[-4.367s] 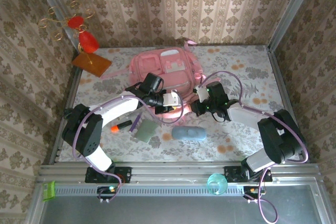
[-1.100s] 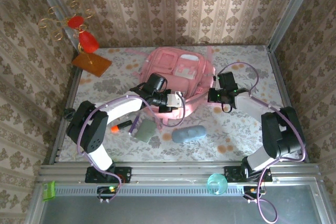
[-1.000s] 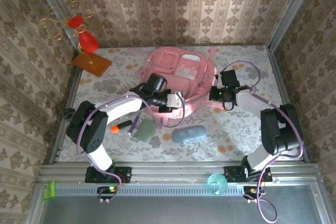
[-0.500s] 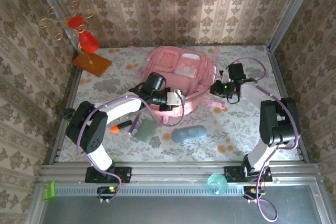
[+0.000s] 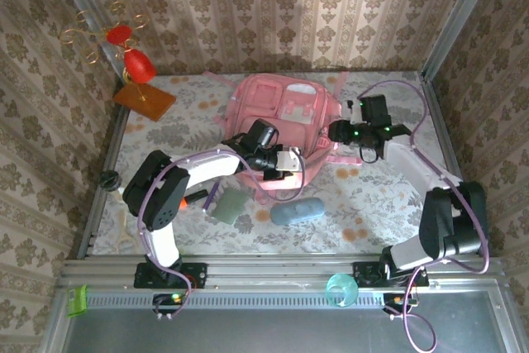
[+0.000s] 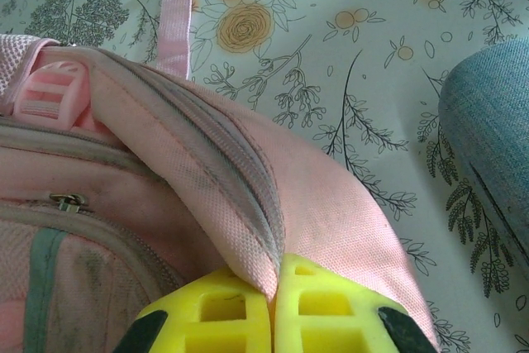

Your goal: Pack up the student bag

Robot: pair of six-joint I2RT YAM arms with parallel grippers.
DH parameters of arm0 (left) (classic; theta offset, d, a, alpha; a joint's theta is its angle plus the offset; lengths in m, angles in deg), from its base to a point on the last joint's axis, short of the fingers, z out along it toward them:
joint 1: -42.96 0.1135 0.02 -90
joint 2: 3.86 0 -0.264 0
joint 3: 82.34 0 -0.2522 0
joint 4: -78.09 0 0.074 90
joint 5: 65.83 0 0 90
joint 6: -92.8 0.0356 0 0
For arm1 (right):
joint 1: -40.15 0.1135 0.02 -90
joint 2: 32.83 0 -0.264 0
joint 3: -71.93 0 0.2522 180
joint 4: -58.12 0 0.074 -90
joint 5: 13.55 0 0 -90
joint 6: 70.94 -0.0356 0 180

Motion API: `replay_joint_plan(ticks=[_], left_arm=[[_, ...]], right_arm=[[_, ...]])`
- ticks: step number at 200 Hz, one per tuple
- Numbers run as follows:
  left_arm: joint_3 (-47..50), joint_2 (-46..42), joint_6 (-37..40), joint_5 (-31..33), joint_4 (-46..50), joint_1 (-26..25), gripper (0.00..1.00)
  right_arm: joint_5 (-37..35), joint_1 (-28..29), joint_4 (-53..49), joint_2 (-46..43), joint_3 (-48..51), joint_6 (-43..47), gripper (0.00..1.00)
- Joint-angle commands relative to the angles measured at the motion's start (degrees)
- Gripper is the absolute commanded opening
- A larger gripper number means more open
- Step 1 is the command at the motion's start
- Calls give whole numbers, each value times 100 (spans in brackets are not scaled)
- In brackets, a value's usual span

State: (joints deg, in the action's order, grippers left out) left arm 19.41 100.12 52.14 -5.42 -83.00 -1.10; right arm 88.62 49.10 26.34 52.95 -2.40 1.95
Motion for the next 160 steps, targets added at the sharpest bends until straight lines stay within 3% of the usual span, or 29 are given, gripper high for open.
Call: replay_joint_plan(ticks=[1,21,38,62,121,160], left_arm=[[205,-119,179,-32,142,87,5],[179,-159,327,8,299,98,2],[139,-155,362,-37,407,83,0],[163,-159,374,-52,389,76,0],[134,-159,401,-20,399,72,0],[177,-186,417,-10,364,72,0]], right_arm=[[-232,80,391,586,-459,-17,53],[-89,195,640,1382,-1259,-282,54],[-646,300,554,2100,-1983,-535,55],[-1294,262,-360,3173,-3108,-1124,56],[-1550,190,-52,3666,-3331,-1489,55],[-1161,17,-23,3893,-3372,-1780,53]])
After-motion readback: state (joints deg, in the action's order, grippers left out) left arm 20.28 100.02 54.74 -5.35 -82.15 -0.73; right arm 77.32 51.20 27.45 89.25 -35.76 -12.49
